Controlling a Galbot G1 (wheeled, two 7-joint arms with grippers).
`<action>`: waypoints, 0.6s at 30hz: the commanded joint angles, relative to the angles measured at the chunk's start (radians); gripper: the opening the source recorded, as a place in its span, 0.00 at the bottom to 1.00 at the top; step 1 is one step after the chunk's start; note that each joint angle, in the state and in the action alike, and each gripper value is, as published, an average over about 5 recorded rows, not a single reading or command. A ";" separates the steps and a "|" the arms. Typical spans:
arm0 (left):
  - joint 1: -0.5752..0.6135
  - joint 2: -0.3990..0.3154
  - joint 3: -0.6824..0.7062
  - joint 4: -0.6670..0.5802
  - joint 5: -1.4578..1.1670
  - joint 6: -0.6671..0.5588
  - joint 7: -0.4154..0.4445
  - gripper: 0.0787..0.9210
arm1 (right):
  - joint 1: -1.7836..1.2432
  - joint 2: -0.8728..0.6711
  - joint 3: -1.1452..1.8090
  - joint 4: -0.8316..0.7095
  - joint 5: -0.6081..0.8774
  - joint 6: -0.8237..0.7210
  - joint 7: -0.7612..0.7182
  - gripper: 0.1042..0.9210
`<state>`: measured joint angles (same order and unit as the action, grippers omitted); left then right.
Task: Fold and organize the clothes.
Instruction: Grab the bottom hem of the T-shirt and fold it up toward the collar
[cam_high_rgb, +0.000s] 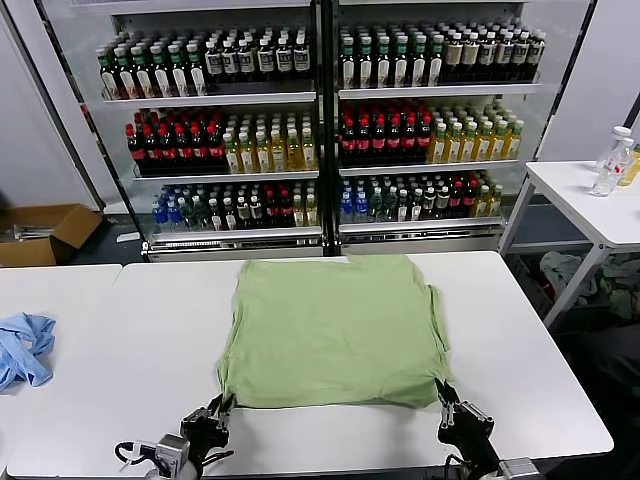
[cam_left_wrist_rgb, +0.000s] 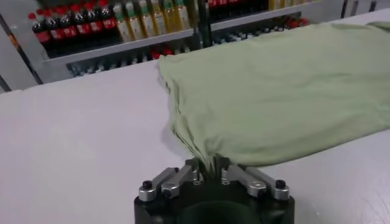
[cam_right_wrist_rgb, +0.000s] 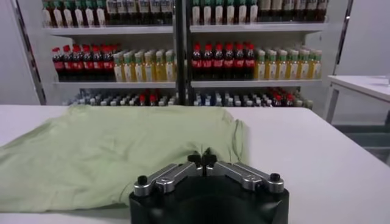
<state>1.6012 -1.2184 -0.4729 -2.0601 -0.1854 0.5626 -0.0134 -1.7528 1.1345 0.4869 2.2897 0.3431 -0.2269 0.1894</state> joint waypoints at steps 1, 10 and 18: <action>-0.029 0.002 -0.048 -0.001 -0.190 0.006 0.014 0.05 | 0.018 -0.010 0.011 0.001 0.017 0.007 -0.002 0.00; -0.144 0.021 -0.132 -0.052 -0.393 -0.041 0.011 0.01 | 0.168 -0.088 0.047 -0.059 0.119 0.010 0.000 0.00; -0.303 0.006 -0.098 0.018 -0.430 -0.043 0.010 0.01 | 0.350 -0.132 -0.025 -0.174 0.147 0.004 0.007 0.00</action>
<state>1.4739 -1.2057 -0.5579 -2.0735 -0.4816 0.5399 -0.0059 -1.5553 1.0401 0.4932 2.1975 0.4513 -0.2244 0.1957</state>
